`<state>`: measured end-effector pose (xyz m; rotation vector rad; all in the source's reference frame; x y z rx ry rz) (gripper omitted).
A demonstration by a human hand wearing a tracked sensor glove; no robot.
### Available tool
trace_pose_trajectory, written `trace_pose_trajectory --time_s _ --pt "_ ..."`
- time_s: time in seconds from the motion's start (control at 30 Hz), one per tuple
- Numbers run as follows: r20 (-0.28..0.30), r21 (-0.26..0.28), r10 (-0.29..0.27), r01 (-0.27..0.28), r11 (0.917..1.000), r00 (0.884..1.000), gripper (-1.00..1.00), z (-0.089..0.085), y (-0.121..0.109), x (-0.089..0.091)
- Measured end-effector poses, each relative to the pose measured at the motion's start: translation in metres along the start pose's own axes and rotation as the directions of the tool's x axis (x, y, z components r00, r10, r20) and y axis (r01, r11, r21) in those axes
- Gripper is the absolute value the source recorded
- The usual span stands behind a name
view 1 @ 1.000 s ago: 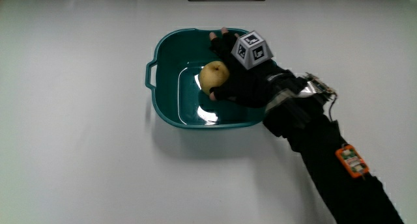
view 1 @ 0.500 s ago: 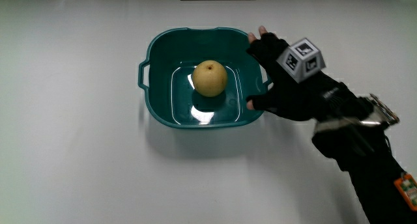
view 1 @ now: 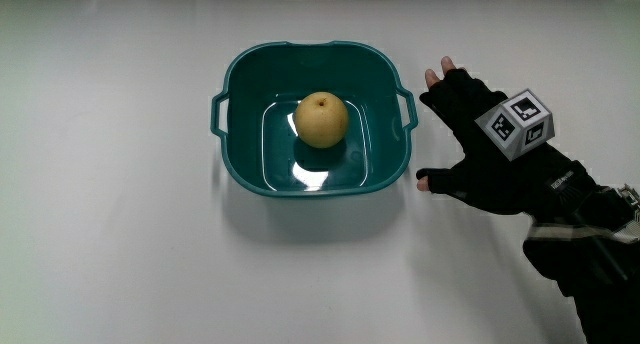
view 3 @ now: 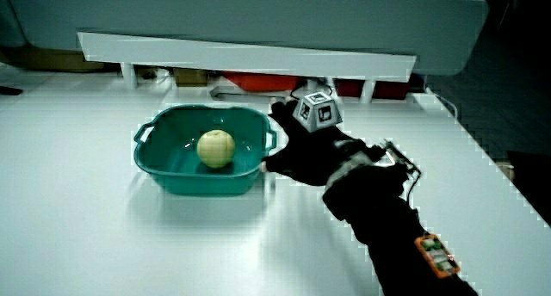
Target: Place pear into plate
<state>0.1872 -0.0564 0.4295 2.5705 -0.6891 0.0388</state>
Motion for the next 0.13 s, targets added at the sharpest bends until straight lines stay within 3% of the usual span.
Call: trace_pose_trajectory --time_s 0.13 --pt "-0.006 -0.019 -0.006 0.005 0.9998 1.0 -1.0 -0.0047 -0.0007 0.0045"
